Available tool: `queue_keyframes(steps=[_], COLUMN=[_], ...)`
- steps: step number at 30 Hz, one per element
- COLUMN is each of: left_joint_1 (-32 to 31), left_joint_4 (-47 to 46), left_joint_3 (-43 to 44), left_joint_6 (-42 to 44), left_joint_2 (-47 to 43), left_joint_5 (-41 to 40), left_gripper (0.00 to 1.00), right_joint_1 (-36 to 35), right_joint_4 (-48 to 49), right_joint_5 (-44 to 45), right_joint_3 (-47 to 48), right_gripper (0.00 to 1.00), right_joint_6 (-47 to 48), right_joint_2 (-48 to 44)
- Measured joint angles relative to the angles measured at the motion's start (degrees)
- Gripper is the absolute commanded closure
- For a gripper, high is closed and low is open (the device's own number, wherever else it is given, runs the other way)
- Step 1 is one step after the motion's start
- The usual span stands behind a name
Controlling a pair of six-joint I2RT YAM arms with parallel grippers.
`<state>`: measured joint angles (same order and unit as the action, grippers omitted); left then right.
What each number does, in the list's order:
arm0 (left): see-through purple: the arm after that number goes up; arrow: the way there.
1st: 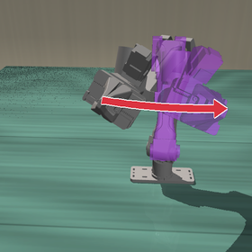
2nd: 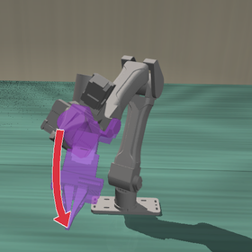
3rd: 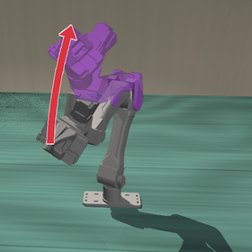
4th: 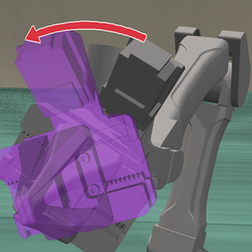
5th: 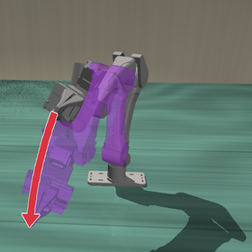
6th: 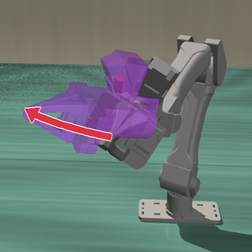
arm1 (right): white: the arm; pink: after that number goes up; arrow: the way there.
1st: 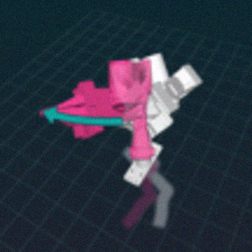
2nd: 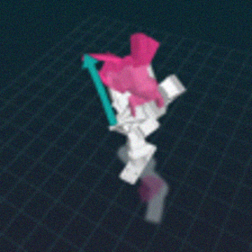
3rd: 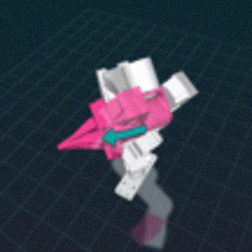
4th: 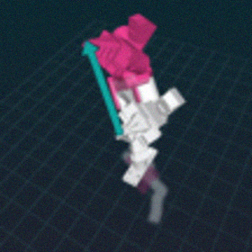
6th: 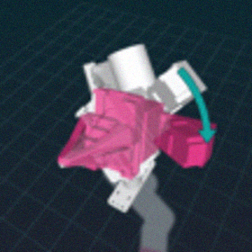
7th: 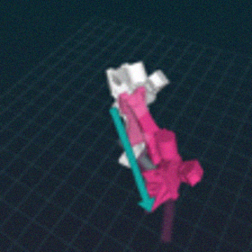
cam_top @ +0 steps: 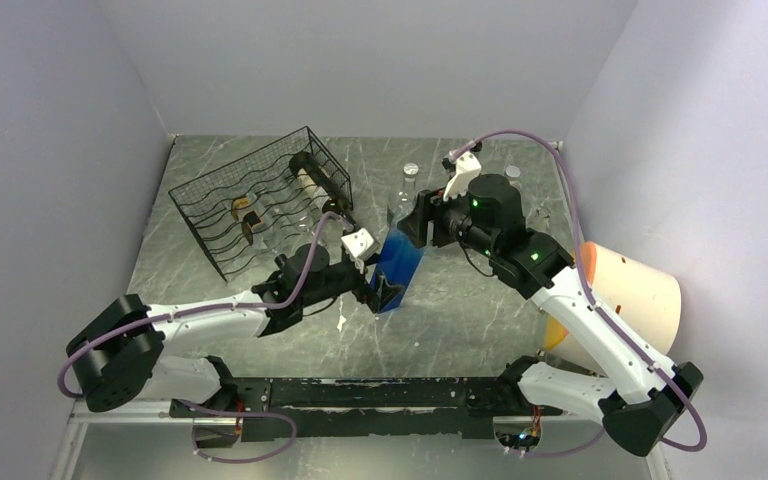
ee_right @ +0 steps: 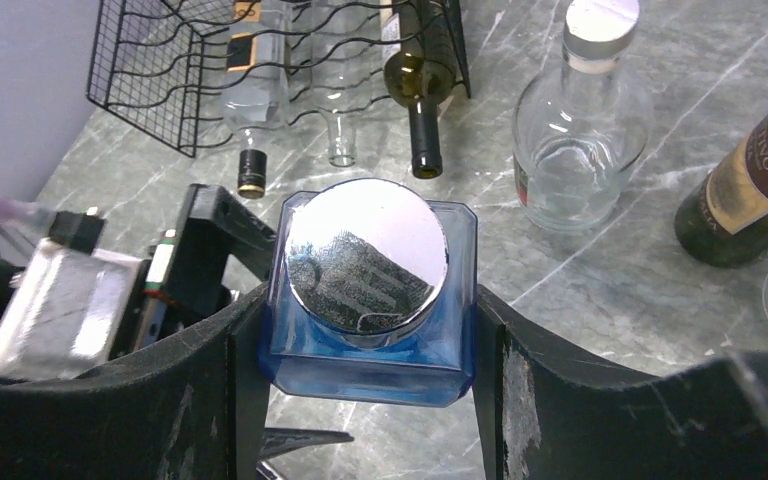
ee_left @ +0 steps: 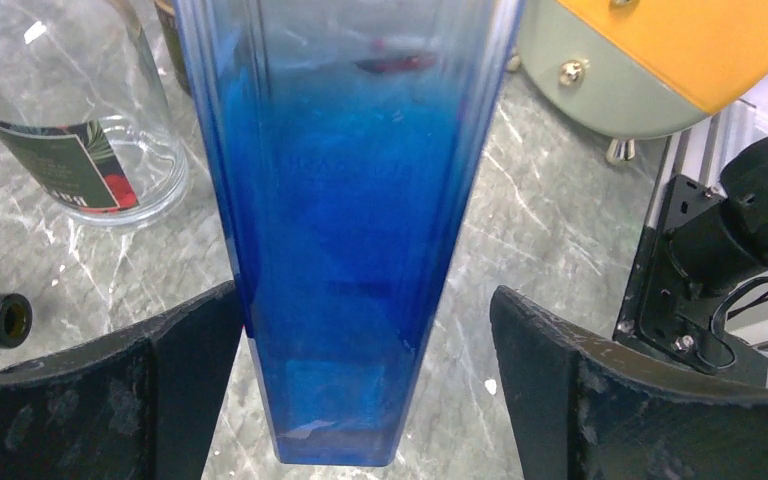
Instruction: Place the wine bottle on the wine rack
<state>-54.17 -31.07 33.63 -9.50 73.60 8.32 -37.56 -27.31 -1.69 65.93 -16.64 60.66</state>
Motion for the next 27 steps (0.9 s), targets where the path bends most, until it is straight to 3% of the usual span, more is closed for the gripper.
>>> queue_keyframes(steps=[8, 15, 24, 25, 27], left_joint_1=[1.3, 1.5, 1.5, 1.4, 1.5], left_joint_4=[-2.2, -5.9, -10.7, -11.0, -11.4], left_joint_3=[-1.1, -1.5, -2.7, -2.7, -2.7], left_joint_6=[-0.9, -0.5, 1.9, 2.3, 3.3], left_joint_2=[2.1, 2.5, 2.5, 2.5, 2.5], left_joint_5=[0.5, 0.5, 1.7, 1.9, 1.9], left_gripper=[0.10, 0.00, 0.23, 0.21, 0.06], right_joint_1=[0.0, 0.0, 0.2, 0.2, 0.3], right_joint_4=[1.0, 1.1, 1.6, 1.7, 1.8], right_joint_5=[-2.6, -5.0, -6.6, -6.6, -6.8], right_joint_3=[0.0, 0.0, 0.0, 0.0, 0.0], right_gripper=[0.78, 0.77, 0.75, 0.74, 0.74], right_joint_6=[-0.5, -0.7, -0.7, -0.7, -0.7], right_joint_2=[-0.7, -1.4, -2.6, -2.6, -2.7])
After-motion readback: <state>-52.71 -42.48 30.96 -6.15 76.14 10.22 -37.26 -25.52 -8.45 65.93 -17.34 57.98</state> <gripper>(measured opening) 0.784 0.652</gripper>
